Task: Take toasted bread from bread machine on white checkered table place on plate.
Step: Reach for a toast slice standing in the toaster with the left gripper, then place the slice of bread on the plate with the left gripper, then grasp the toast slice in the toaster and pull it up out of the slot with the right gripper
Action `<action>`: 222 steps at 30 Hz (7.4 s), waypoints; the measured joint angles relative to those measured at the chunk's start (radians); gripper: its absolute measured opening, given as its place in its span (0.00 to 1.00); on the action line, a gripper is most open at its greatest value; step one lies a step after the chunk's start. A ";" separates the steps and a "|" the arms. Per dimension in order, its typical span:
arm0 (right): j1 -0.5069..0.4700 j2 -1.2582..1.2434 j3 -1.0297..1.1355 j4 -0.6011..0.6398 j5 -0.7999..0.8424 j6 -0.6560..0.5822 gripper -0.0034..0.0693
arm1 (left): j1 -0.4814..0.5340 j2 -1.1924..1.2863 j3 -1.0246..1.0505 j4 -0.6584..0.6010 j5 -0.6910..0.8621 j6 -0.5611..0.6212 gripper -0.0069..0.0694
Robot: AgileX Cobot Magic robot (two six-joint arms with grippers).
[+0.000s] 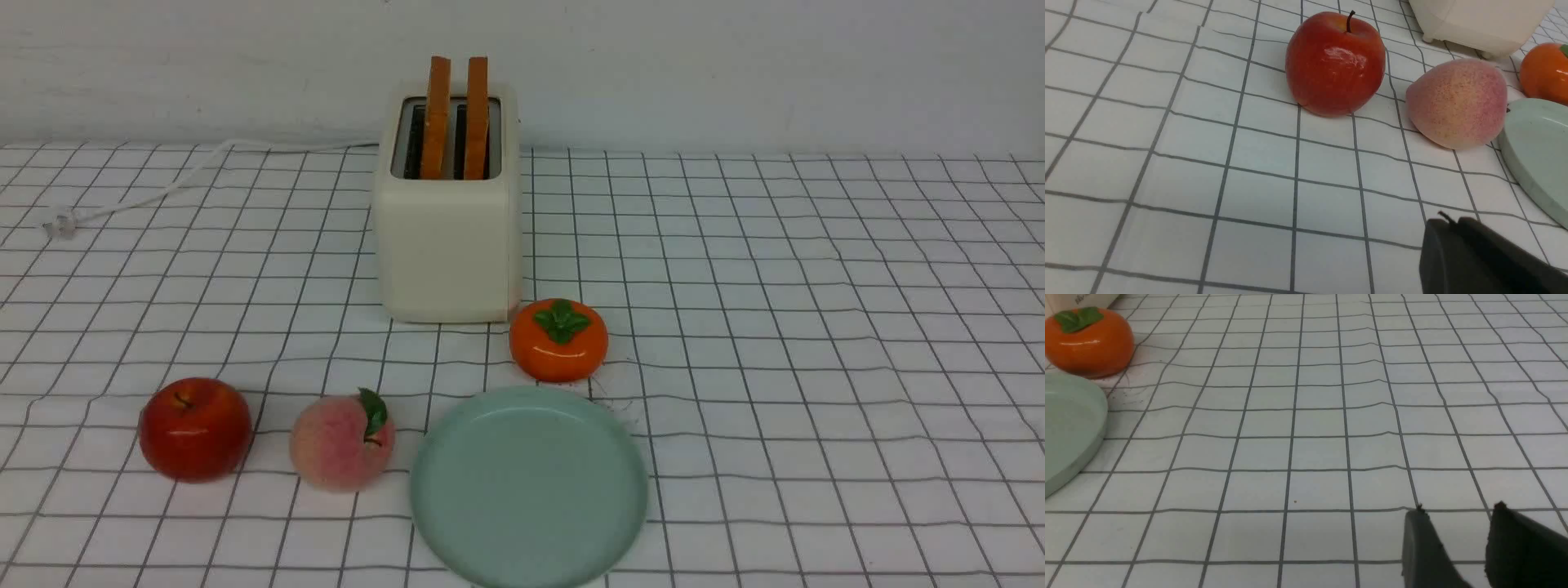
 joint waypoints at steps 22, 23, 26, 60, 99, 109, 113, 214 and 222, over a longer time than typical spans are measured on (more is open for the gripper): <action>0.000 0.000 0.000 0.000 0.000 0.000 0.38 | 0.000 0.000 0.000 0.000 0.000 0.000 0.11; 0.000 0.000 0.000 0.000 0.000 0.000 0.38 | 0.000 0.000 0.000 0.000 0.000 0.000 0.11; 0.000 0.000 0.000 0.000 0.000 0.000 0.38 | 0.000 0.000 0.000 0.000 0.000 0.000 0.11; 0.000 0.000 0.010 0.105 -0.182 0.077 0.38 | 0.000 0.000 0.001 -0.364 -0.393 -0.044 0.14; 0.175 0.709 -0.959 0.415 0.364 -0.345 0.07 | -0.264 1.189 -1.055 -0.585 -0.207 0.712 0.08; 0.175 0.719 -1.041 0.503 0.298 -0.447 0.08 | -0.275 1.601 -1.299 -0.585 -0.271 0.741 0.54; 0.175 0.719 -1.052 0.511 0.304 -0.452 0.08 | -0.275 1.720 -1.382 -0.585 -0.330 0.752 0.65; 0.175 0.609 -1.055 0.445 0.876 -0.317 0.05 | -0.275 1.566 -1.138 -0.860 0.105 0.946 0.96; 0.175 0.659 -1.055 0.408 0.870 -0.251 0.06 | -0.274 1.227 -1.137 -0.748 0.023 0.900 0.60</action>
